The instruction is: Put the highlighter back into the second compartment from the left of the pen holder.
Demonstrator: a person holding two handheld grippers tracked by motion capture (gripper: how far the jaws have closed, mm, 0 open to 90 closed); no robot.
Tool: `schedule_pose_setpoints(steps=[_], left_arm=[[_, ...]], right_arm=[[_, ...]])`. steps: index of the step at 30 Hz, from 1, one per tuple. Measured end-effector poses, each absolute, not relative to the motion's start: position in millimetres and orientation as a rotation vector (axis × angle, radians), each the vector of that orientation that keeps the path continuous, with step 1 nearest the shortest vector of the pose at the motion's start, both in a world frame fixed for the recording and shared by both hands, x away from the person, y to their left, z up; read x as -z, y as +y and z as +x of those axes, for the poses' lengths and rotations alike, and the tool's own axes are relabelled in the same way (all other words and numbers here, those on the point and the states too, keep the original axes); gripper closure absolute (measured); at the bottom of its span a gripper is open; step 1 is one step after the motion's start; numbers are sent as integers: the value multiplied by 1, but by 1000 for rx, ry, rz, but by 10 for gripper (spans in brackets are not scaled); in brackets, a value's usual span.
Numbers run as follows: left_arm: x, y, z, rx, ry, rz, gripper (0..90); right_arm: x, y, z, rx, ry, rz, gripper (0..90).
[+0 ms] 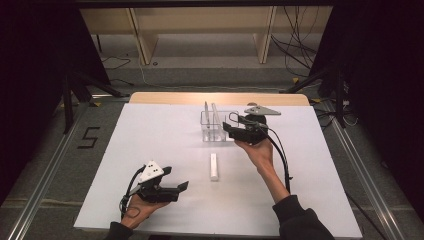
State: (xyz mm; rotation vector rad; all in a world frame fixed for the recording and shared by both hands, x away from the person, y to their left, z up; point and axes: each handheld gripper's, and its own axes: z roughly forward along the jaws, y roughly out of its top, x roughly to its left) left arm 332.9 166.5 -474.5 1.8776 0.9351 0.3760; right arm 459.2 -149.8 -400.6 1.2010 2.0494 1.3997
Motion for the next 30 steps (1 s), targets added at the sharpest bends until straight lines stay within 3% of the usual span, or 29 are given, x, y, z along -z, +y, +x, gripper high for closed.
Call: schedule_pose_setpoints(steps=[30], left_arm=[[477,164,335,-381,982,1895,165]], right_arm=[[436,-212,387,-1446,2016,1230,291]])
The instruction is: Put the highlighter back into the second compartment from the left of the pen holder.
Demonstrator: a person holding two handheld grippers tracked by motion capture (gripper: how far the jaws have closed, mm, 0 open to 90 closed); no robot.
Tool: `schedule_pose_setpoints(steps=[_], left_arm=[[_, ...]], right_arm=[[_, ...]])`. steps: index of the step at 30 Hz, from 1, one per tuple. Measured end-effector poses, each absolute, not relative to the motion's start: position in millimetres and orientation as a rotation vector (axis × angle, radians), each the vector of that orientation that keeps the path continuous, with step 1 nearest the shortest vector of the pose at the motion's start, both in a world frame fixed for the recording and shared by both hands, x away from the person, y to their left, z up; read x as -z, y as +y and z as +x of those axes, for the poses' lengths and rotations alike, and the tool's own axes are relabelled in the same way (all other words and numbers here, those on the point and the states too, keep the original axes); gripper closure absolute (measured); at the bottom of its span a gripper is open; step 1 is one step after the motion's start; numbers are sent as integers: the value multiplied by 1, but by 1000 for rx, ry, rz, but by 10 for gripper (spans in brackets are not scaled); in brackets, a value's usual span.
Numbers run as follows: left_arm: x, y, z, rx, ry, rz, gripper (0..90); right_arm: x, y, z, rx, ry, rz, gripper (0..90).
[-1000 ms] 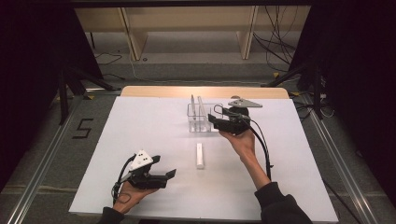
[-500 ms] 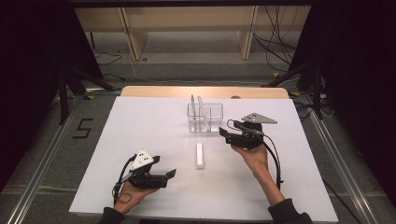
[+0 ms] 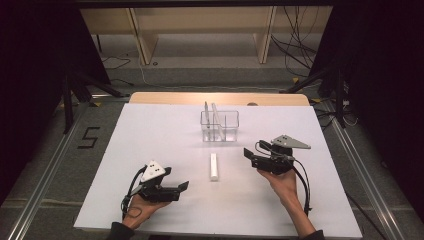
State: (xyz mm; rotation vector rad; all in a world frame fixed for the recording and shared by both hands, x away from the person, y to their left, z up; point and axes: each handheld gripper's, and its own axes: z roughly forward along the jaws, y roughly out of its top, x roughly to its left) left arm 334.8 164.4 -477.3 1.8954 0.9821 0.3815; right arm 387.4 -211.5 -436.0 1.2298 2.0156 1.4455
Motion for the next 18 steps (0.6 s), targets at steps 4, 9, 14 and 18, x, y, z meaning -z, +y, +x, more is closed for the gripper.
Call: schedule_pose_setpoints(steps=[4,9,14,18], left_arm=[[477,164,335,-383,985,1898,165],[478,163,335,-382,982,1899,165],[478,163,335,-369,989,1888,165],[478,164,336,-356,992,1883,165]], right_arm=[[439,-219,378,-1449,2006,1231,292],[440,-225,368,-1451,2005,1214,292],[442,-228,361,-1450,2010,1200,287],[443,-232,357,-1452,2009,1202,280]])
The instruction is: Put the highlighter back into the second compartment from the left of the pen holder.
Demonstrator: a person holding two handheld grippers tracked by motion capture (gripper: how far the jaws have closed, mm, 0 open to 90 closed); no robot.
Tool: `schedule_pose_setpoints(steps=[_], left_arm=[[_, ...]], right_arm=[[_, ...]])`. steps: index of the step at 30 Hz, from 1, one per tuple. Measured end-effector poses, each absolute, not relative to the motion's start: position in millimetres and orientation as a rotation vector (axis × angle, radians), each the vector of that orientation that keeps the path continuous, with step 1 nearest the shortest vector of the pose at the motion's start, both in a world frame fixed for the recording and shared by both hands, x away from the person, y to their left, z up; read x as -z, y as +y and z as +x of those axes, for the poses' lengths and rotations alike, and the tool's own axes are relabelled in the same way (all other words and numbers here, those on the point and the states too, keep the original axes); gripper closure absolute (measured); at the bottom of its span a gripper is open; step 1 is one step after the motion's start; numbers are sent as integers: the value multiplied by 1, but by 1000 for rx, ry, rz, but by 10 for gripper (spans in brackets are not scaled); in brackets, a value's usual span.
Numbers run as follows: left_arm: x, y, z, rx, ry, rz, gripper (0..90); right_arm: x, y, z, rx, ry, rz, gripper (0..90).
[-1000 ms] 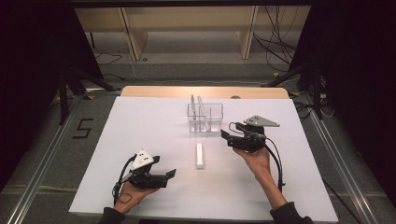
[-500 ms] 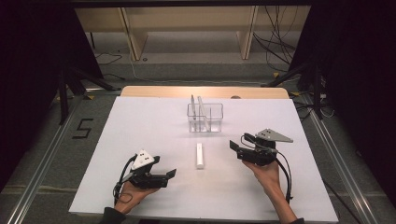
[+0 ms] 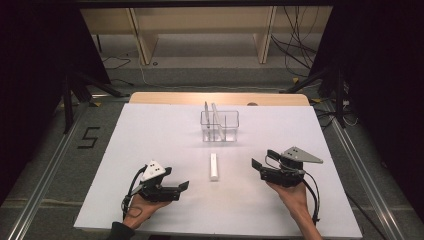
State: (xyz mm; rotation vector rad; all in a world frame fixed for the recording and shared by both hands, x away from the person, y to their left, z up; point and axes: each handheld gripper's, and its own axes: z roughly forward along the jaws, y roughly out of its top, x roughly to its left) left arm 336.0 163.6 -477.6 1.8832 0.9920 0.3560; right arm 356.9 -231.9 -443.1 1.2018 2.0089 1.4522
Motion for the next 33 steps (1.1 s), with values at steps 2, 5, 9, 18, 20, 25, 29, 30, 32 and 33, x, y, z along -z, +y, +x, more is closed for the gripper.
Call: schedule_pose_setpoints(steps=[2,5,9,18,20,25,29,30,32,33], left_arm=[[477,164,336,-351,994,1882,165],[477,164,336,-351,999,1883,165],[477,163,336,-347,1006,1875,165],[476,159,337,-320,1018,1870,165],[477,158,337,-318,1019,1870,165],[476,156,337,-316,1019,1872,165],[476,155,337,-305,1026,1870,165],[476,155,338,-299,1029,1867,165],[476,154,338,-294,1035,1863,165],[476,154,338,-293,1037,1863,165]], right_arm=[[444,-234,355,-1456,2007,1199,278],[444,-238,352,-1456,1997,1203,278],[445,-241,347,-1455,1987,1202,278],[449,-249,334,-1462,1998,1197,258],[450,-250,331,-1468,2000,1206,250],[452,-249,325,-1465,2012,1196,233],[452,-246,320,-1458,2021,1179,223],[452,-246,319,-1454,2024,1173,222],[452,-245,316,-1457,2025,1170,218],[452,-245,315,-1461,2027,1166,217]])
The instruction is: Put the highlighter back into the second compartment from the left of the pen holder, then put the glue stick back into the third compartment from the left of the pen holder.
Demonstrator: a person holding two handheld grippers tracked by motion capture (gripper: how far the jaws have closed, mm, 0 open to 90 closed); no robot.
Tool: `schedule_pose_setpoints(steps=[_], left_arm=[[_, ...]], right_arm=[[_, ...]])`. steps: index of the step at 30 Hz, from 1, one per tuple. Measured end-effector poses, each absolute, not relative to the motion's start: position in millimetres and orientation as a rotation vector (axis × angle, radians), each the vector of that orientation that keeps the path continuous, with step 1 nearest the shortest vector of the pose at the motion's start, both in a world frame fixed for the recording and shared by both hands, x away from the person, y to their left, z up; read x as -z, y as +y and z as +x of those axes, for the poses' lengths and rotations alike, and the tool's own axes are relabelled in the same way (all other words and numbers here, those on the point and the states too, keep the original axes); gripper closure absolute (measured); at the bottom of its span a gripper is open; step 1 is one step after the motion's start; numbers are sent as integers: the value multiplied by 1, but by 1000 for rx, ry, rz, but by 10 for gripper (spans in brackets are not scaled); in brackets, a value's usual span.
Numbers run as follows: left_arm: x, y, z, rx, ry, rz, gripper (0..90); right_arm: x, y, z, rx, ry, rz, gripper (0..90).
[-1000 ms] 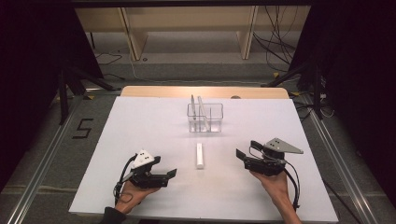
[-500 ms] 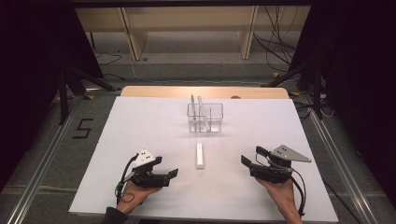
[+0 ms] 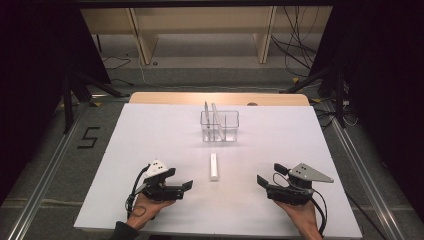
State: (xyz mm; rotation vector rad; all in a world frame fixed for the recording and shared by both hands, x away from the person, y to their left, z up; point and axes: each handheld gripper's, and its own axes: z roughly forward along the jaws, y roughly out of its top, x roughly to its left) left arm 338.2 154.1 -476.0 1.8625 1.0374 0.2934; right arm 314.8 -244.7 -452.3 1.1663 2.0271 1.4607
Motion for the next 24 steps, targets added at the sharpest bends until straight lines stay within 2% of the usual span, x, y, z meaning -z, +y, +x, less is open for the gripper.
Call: schedule_pose_setpoints(steps=[24], left_arm=[[471,133,346,-295,1092,1890,165]], right_arm=[[455,-242,296,-1413,2037,1151,184]])
